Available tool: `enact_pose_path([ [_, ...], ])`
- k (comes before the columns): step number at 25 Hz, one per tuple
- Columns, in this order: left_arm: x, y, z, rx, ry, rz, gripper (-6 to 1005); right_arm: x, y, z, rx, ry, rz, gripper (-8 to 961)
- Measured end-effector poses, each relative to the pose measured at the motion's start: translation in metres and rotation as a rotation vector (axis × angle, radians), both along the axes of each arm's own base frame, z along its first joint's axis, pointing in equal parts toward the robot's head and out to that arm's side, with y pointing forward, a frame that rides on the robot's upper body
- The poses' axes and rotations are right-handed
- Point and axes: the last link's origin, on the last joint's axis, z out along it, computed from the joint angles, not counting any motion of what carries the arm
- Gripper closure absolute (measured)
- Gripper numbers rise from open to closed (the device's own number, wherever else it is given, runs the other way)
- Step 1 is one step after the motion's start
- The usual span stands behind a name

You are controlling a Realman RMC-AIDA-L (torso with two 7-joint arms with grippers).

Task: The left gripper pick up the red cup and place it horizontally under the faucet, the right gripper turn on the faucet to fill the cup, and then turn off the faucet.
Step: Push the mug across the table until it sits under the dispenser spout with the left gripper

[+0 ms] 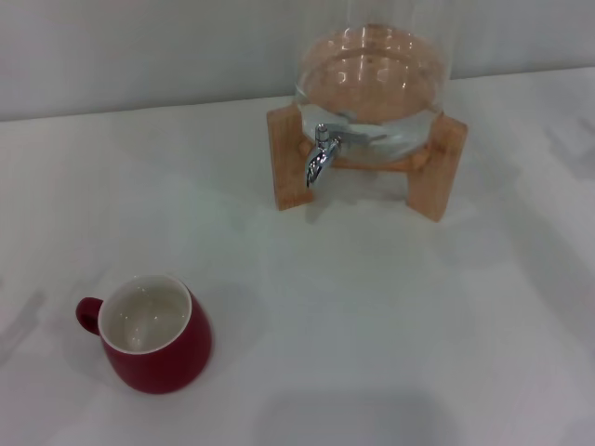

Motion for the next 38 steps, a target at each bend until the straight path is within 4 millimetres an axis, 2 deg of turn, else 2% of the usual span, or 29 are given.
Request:
enact_pose_path([
  [22,-0.001,-0.005,-0.003,-0.010,-0.017,0.001,271,0.002,-0.004,-0.002,-0.011,-0.002,0.003,322],
  [26,-0.002,-0.007,-0.008,-0.034,-0.004,0.000,271,0.002,-0.004,-0.002,-0.011,-0.001,0.004,322],
  [33,-0.008,-0.025,-0.026,-0.084,0.056,-0.028,272,0.002,-0.004,0.000,-0.002,-0.001,0.000,322],
  [38,-0.010,-0.042,-0.027,-0.048,0.107,-0.083,272,0.001,-0.002,0.003,0.005,-0.002,0.003,322],
])
